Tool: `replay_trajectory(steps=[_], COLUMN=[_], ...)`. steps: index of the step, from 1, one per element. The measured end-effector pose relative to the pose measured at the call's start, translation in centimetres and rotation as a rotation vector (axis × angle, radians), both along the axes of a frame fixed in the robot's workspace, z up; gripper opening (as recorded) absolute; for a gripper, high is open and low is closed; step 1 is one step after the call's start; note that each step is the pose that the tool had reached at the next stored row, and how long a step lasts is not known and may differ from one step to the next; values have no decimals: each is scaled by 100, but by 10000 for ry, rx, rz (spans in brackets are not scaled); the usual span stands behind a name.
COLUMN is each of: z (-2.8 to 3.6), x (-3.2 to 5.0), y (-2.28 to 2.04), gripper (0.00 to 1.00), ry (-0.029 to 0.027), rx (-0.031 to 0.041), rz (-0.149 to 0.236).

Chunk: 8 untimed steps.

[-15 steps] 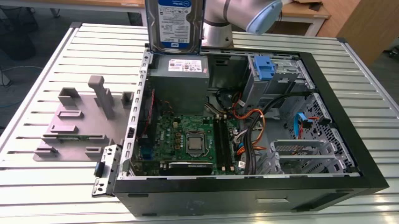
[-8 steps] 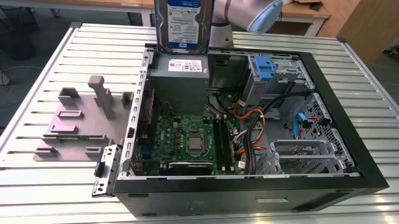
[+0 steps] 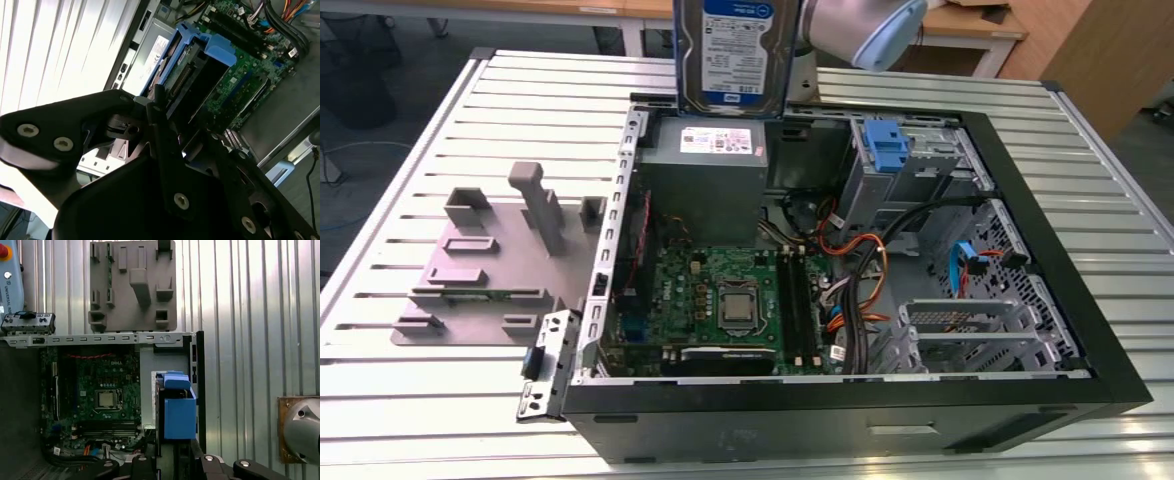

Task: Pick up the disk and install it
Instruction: 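Pick up the disk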

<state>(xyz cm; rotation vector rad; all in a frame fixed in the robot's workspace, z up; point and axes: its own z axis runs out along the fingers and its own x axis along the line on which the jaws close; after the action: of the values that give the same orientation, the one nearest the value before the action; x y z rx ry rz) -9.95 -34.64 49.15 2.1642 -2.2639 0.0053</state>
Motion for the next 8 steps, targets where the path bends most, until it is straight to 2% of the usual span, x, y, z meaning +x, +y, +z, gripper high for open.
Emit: replay_trajectory(steps=[8], z=[0], x=[173], y=[0], gripper=[35], ry=[0], rx=[0], rz=[2])
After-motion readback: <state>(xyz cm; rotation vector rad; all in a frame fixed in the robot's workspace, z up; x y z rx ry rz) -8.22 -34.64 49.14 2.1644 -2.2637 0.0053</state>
